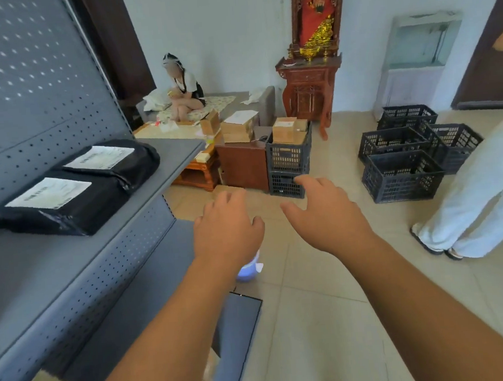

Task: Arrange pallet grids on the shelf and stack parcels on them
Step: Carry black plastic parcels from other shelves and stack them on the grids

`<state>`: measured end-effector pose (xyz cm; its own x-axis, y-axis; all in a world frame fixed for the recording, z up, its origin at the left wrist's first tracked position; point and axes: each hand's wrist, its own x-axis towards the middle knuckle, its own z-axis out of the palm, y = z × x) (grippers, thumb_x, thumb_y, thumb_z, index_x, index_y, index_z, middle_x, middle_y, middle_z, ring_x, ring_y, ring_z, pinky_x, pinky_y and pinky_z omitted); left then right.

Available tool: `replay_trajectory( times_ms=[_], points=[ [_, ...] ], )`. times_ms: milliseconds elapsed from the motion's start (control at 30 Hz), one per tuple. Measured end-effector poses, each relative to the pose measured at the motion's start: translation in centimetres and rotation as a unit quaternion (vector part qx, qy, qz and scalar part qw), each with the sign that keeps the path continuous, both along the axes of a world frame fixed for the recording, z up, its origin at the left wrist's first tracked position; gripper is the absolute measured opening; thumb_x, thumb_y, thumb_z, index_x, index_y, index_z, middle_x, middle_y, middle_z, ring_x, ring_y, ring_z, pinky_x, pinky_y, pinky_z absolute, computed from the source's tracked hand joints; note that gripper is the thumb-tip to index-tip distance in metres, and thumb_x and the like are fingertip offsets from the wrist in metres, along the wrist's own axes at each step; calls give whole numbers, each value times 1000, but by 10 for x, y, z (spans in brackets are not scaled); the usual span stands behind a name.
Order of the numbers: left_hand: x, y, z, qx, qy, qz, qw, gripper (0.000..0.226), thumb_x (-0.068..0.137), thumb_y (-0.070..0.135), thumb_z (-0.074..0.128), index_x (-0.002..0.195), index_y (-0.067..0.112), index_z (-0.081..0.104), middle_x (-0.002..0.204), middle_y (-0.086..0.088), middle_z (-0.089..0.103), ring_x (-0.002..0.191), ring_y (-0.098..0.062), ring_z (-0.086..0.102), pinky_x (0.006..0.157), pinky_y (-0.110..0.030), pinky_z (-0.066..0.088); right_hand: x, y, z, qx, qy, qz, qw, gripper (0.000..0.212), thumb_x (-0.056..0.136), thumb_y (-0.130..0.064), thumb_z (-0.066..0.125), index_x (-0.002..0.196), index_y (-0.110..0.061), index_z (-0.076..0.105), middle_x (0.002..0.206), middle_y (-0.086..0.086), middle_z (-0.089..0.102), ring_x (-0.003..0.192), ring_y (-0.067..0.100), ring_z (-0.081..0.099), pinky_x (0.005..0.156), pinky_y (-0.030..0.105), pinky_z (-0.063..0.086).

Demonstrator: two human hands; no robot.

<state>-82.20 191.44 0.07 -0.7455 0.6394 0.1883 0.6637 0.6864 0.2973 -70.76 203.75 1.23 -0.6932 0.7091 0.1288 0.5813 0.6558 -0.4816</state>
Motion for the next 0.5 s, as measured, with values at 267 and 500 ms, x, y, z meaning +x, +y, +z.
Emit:
replay_trajectory(
  times_ms=[267,500],
  points=[
    [-48,9,28,-4,22,175,984,48,93,43,54,138,26,46,139,-1,49,125,-29,47,94,-43,41,-91,39,27,1,26,182,983,54,94,-53,50,143,-32,42,140,1,49,124,30,49,98,47,45],
    [-85,-39,44,26,60,317,946,57,93,45,55,146,26,43,143,0,48,127,-29,45,99,-46,40,-173,17,43,-21,36,310,950,58,96,-57,47,148,-33,38,147,3,45,130,30,45,102,49,42]
  ],
)
